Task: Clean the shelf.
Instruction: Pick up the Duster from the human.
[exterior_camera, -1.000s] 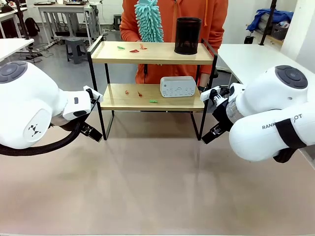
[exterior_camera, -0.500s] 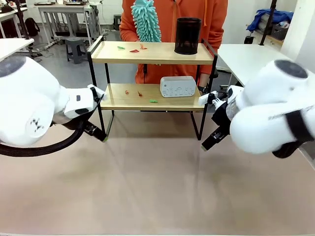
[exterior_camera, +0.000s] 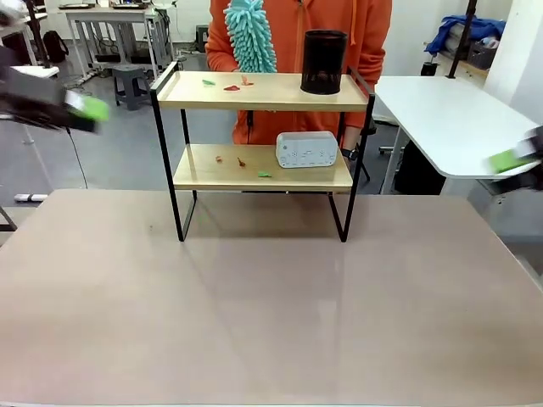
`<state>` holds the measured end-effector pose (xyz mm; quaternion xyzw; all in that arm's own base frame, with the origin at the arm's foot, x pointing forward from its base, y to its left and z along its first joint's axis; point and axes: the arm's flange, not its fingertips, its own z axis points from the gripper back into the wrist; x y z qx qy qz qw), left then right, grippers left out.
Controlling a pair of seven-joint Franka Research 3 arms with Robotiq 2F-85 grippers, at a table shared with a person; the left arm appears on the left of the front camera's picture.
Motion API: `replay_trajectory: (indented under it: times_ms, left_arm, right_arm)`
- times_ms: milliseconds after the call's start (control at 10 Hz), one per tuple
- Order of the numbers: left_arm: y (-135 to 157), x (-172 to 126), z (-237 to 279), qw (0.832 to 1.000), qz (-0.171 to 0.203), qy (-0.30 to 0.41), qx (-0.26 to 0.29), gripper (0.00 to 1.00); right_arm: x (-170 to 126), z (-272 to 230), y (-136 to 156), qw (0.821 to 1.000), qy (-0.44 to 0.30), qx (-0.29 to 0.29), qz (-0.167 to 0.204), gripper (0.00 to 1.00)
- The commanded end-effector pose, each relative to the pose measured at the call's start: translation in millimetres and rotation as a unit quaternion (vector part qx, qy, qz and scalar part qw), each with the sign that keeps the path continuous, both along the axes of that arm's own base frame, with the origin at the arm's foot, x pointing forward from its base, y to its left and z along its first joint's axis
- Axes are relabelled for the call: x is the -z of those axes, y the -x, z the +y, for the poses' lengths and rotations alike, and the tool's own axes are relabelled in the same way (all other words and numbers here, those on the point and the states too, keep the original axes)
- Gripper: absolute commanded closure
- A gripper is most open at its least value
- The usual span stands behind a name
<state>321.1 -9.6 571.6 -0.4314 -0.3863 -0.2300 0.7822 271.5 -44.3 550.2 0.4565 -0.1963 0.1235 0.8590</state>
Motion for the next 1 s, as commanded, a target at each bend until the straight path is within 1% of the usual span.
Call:
replay_trajectory:
  times_ms: [0,100,200,300,400,500,600,900]
  left_arm:
    - [43,77,58,0.995,0.003,0.075,-0.069,0.00]
    - [47,100,83,0.985,0.033,0.118,-0.125,0.00]
    - [44,120,100,0.976,0.061,0.148,-0.149,0.00]
    - [39,136,107,0.973,0.080,0.151,-0.158,0.00]
    - [33,149,110,0.966,0.116,0.151,-0.173,0.00]
    - [29,156,106,0.961,0.131,0.132,-0.203,0.00]
    - [-7,99,173,0.967,0.102,0.150,-0.177,0.00]
    - [-7,99,173,0.967,0.102,0.150,-0.177,0.00]
  right_arm:
    - [39,-56,-9,0.968,-0.190,0.160,0.039,0.00]
    - [57,-79,-3,0.954,-0.220,0.197,0.047,0.00]
    - [71,-89,-1,0.943,-0.236,0.226,0.060,0.00]
    - [79,-95,-2,0.938,-0.245,0.241,0.056,0.00]
    - [84,-93,-8,0.935,-0.222,0.271,0.062,0.00]
    - [58,-137,-3,0.945,-0.223,0.223,0.083,0.00]
    - [58,-137,-3,0.945,-0.223,0.223,0.083,0.00]
    - [58,-137,-3,0.945,-0.223,0.223,0.083,0.00]
